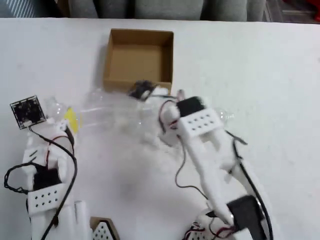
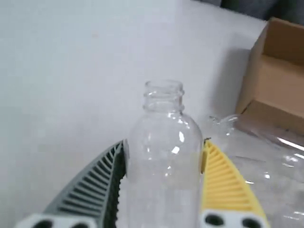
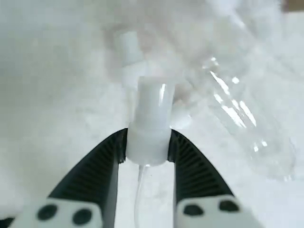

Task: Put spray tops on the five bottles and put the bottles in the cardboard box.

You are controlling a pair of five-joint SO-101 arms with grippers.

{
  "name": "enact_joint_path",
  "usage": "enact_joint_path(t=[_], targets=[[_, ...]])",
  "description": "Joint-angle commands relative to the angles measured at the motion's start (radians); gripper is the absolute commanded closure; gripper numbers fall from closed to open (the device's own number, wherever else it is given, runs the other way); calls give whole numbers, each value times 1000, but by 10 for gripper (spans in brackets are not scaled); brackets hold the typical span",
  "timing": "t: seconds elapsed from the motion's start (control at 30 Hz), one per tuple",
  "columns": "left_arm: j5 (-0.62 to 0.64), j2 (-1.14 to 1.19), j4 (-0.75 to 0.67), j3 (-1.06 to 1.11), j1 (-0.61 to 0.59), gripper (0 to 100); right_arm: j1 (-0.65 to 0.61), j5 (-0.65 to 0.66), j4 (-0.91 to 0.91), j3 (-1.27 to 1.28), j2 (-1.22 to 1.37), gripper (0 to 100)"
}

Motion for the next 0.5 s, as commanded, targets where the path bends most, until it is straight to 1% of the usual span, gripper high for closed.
enact_joint_path(t=[0.0,0.13,0.2,0.33,0.47], targets=[[11,-179,-25,-38,180,943,114,-107,45,-48,-216,983],[11,-344,-31,-14,395,943,202,-238,41,-46,-421,983],[11,-418,-31,-12,492,943,228,-267,-19,-48,-516,983],[11,-509,-54,-12,680,940,236,-265,-252,-46,-657,983],[11,-513,-120,-12,806,942,232,-273,-538,-54,-697,983]])
